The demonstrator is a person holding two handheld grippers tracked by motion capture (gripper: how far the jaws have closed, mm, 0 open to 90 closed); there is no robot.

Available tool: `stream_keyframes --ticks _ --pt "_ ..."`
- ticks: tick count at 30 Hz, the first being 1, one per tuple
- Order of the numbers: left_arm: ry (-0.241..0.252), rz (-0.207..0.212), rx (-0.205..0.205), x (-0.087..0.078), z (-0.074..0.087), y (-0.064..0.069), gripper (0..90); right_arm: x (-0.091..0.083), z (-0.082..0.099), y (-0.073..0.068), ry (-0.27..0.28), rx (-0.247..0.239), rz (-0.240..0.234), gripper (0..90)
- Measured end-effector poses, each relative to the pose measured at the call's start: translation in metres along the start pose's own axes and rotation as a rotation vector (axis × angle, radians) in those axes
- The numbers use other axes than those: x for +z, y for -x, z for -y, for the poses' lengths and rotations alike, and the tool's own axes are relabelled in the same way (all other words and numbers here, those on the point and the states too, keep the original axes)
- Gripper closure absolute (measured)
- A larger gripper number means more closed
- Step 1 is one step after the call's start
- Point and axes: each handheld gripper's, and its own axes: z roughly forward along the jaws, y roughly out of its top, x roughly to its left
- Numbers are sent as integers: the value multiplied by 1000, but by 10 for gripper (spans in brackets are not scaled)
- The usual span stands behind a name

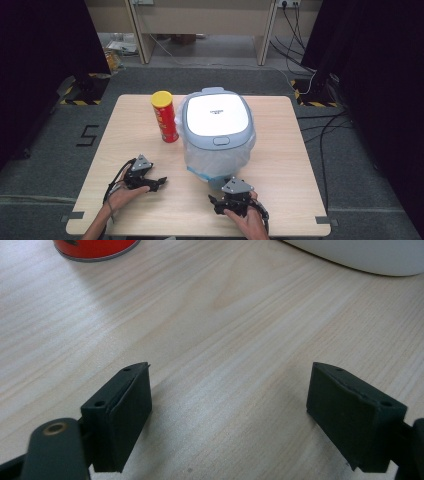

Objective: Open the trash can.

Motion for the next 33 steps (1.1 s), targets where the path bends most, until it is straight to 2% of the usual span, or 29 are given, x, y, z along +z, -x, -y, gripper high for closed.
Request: stream_keyframes --ticks 7,12,18,23,28,33 --pt "0 0 0 0 0 0 174 2 -3 -3 -32 -25 19 192" --pt "0 -2 -1 0 0 0 174 3 -1 1 -29 1 -10 193" --pt "-1 -4 1 0 0 0 174 7 2 0 -54 -8 -11 192" --pt "-1 -1 -4 1 -1 0 172 9 0 1 -60 -3 -16 191" --pt "1 -3 -4 1 0 0 171 10 0 2 -66 -20 -15 191" --pt "1 -5 -1 1 0 0 171 10 0 4 -65 -7 -32 191"
